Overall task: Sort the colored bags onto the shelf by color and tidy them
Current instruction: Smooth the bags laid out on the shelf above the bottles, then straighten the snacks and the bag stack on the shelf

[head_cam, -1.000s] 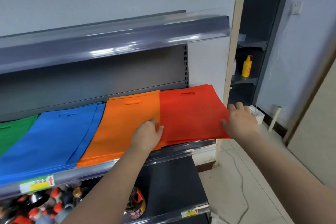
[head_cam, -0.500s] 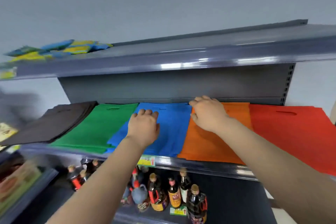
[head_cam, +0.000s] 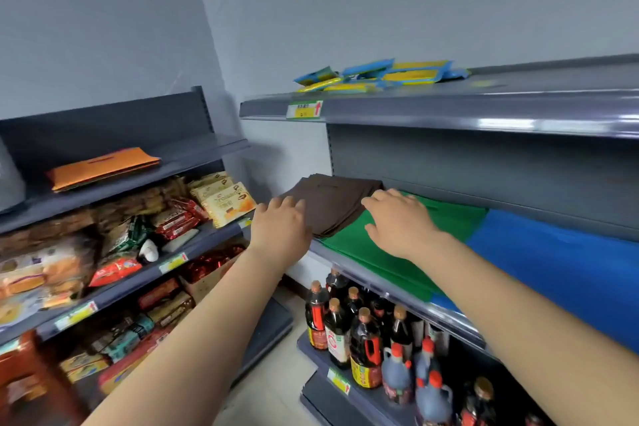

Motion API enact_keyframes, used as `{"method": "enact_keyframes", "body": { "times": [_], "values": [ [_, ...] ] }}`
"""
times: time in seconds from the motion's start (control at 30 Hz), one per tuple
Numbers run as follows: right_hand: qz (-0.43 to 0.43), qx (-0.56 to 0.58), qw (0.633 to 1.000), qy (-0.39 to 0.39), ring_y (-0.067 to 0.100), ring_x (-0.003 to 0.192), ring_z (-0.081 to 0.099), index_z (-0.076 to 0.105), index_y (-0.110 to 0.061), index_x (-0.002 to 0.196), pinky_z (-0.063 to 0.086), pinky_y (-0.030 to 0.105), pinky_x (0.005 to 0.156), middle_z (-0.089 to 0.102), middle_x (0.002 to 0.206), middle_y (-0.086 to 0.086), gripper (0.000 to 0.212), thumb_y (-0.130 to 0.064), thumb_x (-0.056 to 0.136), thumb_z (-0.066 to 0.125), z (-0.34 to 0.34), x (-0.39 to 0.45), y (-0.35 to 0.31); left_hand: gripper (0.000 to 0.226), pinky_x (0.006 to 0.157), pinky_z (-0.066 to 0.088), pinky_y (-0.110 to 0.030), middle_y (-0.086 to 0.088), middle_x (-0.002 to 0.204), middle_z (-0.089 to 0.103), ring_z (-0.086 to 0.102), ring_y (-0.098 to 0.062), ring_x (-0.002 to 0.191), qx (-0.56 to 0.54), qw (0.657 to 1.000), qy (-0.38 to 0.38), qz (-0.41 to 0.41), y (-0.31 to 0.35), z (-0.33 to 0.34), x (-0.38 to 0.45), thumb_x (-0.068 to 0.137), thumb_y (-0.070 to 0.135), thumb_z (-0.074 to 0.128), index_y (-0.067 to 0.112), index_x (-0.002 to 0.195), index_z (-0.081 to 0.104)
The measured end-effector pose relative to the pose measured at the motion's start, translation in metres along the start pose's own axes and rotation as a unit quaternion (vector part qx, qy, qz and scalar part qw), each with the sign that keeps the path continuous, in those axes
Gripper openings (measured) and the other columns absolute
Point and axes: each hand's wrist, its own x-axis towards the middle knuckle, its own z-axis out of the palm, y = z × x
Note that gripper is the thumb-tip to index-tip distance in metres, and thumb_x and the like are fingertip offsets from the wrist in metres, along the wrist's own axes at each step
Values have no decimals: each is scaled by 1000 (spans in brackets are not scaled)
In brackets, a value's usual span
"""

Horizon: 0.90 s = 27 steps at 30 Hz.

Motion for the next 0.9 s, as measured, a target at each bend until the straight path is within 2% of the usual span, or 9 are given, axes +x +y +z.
{"method": "enact_keyframes", "body": {
  "times": [0.2, 0.4, 0.6, 0.9],
  "values": [
    [-106, 25, 994, 9, 24, 126, 39, 43, -16, 133, 33, 39, 101, 47, 134, 3, 41, -32, 96, 46, 17, 80, -84, 42, 98, 33, -37, -3, 133, 48, 41, -26, 125, 22, 994, -18, -107, -101, 14, -8, 97, 37, 38, 18, 133, 41],
    [-200, 79, 977, 20, 24, 121, 43, 46, -17, 129, 38, 39, 95, 49, 128, 2, 37, -30, 95, 45, 30, 149, -162, 45, 101, 33, -38, -2, 136, 47, 40, -25, 127, 40, 977, -41, -206, -182, 29, -14, 97, 38, 38, 18, 138, 39],
    [-268, 111, 957, 25, 25, 120, 44, 47, -16, 124, 39, 38, 92, 50, 127, 3, 32, -29, 95, 44, 50, 226, -224, 41, 101, 32, -39, -2, 135, 47, 40, -26, 127, 62, 955, -62, -285, -254, 48, 5, 97, 36, 38, 20, 134, 42],
    [-342, 140, 928, 38, 21, 126, 40, 43, -19, 135, 40, 37, 96, 46, 136, -1, 41, -35, 97, 42, 74, 348, -299, 42, 102, 32, -37, -1, 136, 47, 40, -23, 128, 75, 922, -46, -376, -355, 73, 43, 98, 38, 37, 18, 135, 41]
  ]
}}
